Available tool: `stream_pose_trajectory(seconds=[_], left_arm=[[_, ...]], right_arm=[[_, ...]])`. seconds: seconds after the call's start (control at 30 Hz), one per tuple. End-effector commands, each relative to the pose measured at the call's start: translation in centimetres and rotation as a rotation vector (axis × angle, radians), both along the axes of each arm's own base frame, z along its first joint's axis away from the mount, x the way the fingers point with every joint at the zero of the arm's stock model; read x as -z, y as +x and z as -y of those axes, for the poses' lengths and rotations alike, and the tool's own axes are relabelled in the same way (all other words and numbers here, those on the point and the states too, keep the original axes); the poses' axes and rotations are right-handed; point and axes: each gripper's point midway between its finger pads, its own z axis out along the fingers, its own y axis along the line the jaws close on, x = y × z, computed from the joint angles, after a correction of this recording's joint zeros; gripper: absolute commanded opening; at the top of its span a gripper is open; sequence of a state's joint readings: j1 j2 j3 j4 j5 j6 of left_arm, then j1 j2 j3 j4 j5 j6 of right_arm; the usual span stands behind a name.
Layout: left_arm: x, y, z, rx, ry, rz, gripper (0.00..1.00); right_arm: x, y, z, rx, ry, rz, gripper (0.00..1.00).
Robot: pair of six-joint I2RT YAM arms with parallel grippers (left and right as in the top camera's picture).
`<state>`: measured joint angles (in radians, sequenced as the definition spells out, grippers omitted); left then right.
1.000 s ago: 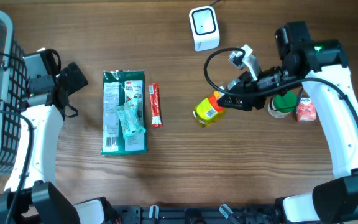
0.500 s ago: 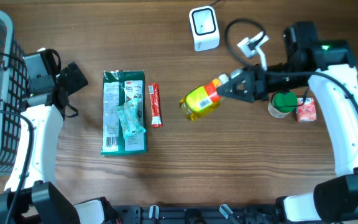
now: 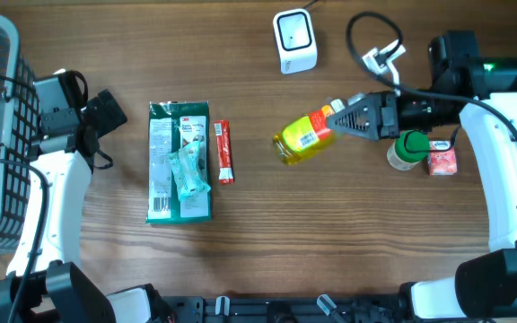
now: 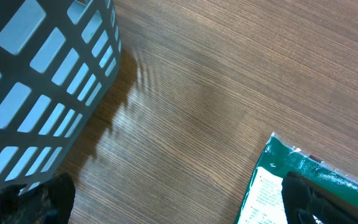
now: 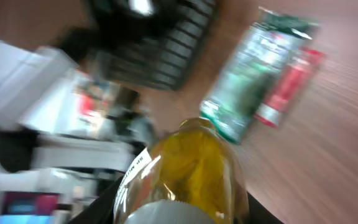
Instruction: Scan the item barcode
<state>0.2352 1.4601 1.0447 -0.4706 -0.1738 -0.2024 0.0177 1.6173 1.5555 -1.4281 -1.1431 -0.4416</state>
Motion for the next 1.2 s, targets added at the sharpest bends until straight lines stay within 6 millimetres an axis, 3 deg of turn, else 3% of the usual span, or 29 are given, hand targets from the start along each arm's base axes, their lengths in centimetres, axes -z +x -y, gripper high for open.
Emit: stream_pose_trajectory(seconds=[0.0, 0.1, 0.17, 0.37, 0.43, 0.6, 0.7, 1.0, 1.17], left_arm=[[-1.0, 0.2, -0.2, 0.005, 0.012, 0.022, 1.00], [-1.0, 0.2, -0.2, 0.006, 0.012, 0.022, 1.00], [-1.0, 0.2, -0.2, 0.006, 0.012, 0.022, 1.00], [-1.0, 0.2, -0.2, 0.005, 0.012, 0.022, 1.00], [-1.0, 0.2, -0.2, 0.006, 0.012, 0.022, 1.00], [-1.0, 0.2, -0.2, 0.005, 0.012, 0.022, 1.00], [-1.0, 0.2, -0.2, 0.006, 0.012, 0.022, 1.00], [-1.0, 0.2, -0.2, 0.006, 0.012, 0.022, 1.00], [-1.0, 0.2, -0.2, 0.006, 0.012, 0.022, 1.00]], right_arm=[[4.4, 1.5, 3.7, 0.102, -0.366, 0.010, 0.04], [5.1, 5.1, 6.4, 0.303, -0.529, 0.026, 0.04], [3.5, 6.4, 6.8, 0.346, -0.551, 0.081, 0.04], [-6.8, 8.4, 5.2, 0.388, -0.498, 0.289, 0.04], [-8.0, 8.9, 5.0, 0.397, -0.551, 0.325, 0.04], [-5.7, 11.2, 3.8, 0.382, -0.721, 0.362, 0.05], [-3.4, 14.4, 2.1, 0.345, -0.840, 0.461, 0.04], [3.7, 23.3, -0.2, 0.369, -1.251, 0.686, 0.04], [5.7, 26.8, -2.0, 0.397, -1.415, 0.834, 0.04]])
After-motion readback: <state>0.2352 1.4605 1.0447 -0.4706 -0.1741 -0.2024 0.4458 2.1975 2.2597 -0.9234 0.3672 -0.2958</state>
